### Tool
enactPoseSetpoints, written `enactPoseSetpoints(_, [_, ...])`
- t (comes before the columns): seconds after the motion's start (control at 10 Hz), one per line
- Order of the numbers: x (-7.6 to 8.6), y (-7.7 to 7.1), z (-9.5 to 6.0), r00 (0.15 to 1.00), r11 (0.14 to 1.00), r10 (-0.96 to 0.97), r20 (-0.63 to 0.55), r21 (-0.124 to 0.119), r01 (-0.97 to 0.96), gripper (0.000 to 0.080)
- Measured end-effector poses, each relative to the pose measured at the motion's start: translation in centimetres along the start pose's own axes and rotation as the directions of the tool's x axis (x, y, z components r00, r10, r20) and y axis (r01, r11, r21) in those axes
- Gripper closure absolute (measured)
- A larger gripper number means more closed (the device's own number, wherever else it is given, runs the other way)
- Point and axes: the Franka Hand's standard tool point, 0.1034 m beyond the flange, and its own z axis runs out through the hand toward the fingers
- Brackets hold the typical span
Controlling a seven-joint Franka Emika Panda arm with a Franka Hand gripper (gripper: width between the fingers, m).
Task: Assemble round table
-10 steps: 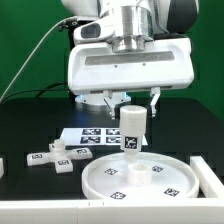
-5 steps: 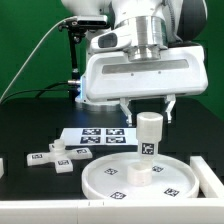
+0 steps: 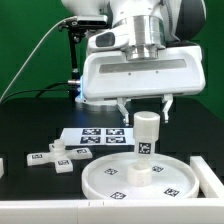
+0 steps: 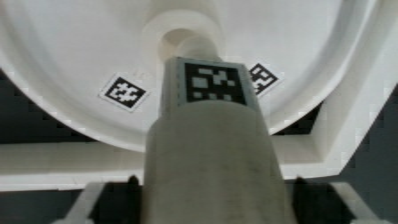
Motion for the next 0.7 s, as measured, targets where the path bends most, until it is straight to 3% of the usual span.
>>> enactPoseSetpoints(0.3, [-0.36,0.97,0.33,1.000,1.000,0.002,0.000,-0.010,-0.002,0.0390])
enactPoseSetpoints(0.7, [-0.54,0.23,0.72,1.000,1.000,-0.011,-0.005,-0.007,0.011,0.0390])
